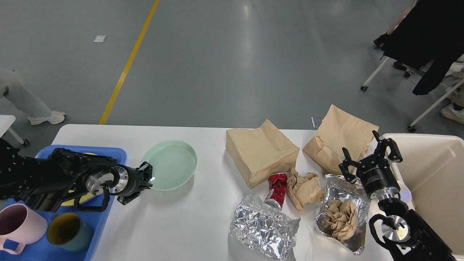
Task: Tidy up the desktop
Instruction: 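Lift the green plate and lay it on the yellow plate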
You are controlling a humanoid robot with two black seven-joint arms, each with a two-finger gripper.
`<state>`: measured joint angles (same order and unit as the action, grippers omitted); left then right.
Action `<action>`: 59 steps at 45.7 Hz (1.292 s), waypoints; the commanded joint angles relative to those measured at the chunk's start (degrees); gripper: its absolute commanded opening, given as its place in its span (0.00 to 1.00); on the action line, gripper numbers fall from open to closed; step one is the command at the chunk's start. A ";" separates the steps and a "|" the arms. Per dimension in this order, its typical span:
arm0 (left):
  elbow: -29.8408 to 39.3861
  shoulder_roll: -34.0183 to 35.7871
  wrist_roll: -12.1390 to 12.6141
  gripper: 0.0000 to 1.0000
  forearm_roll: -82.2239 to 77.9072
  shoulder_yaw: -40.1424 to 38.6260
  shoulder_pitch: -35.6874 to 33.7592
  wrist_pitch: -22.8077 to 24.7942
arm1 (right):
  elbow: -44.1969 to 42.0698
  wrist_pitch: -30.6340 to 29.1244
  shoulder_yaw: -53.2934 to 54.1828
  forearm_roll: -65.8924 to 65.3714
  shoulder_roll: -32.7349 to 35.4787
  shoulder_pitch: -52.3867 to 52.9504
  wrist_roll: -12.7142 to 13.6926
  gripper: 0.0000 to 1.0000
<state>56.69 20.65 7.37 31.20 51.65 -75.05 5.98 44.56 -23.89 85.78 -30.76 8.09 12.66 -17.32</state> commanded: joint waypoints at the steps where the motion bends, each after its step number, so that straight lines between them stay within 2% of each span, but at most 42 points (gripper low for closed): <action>1: 7.37 3.34 0.10 0.00 0.01 3.18 -6.94 0.08 | 0.00 -0.02 0.00 0.00 0.00 0.00 0.00 1.00; 7: 16.86 4.66 -0.16 0.00 0.01 9.51 -17.48 0.17 | 0.00 -0.02 0.00 0.00 0.00 0.00 0.00 1.00; 15: 28.90 6.78 -0.51 0.00 0.01 17.68 -35.06 1.84 | 0.00 -0.02 0.00 0.00 0.09 0.00 0.00 1.00; 21: 34.10 6.86 -0.25 0.00 0.01 24.63 -46.76 7.72 | 0.00 -0.02 0.00 0.00 0.09 0.00 0.00 1.00; 26: 33.84 7.39 -0.60 0.00 0.09 27.09 -48.70 13.61 | 0.00 -0.02 0.00 0.00 0.00 0.00 0.00 1.00; 32: 30.59 9.23 -0.43 0.00 -0.08 29.29 -46.34 14.85 | 0.09 -0.02 0.00 0.00 0.00 0.00 0.00 1.00; 37: 24.71 13.18 0.10 0.00 -1.39 30.35 -41.51 17.21 | 0.09 -0.02 0.00 0.00 0.09 0.00 0.00 1.00; 42: 14.00 16.53 0.45 0.00 -5.70 29.65 -33.96 22.84 | 0.09 -0.02 0.00 0.00 0.00 0.00 0.00 1.00; 47: 2.66 19.07 2.56 0.00 -6.76 28.16 -26.48 26.62 | 0.09 -0.02 0.00 0.00 0.00 -0.09 0.00 1.00; 54: -10.36 21.36 3.79 0.00 -7.81 22.36 -14.09 29.09 | 0.09 -0.02 0.00 0.00 0.09 0.00 0.00 1.00; 59: -18.00 21.45 3.79 0.00 -9.57 17.96 -6.62 28.74 | 0.09 -0.02 0.00 0.00 0.00 -0.09 0.00 1.00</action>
<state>46.47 41.80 11.03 23.20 73.85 -89.24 34.73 44.66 -23.91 85.78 -30.76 8.13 12.66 -17.32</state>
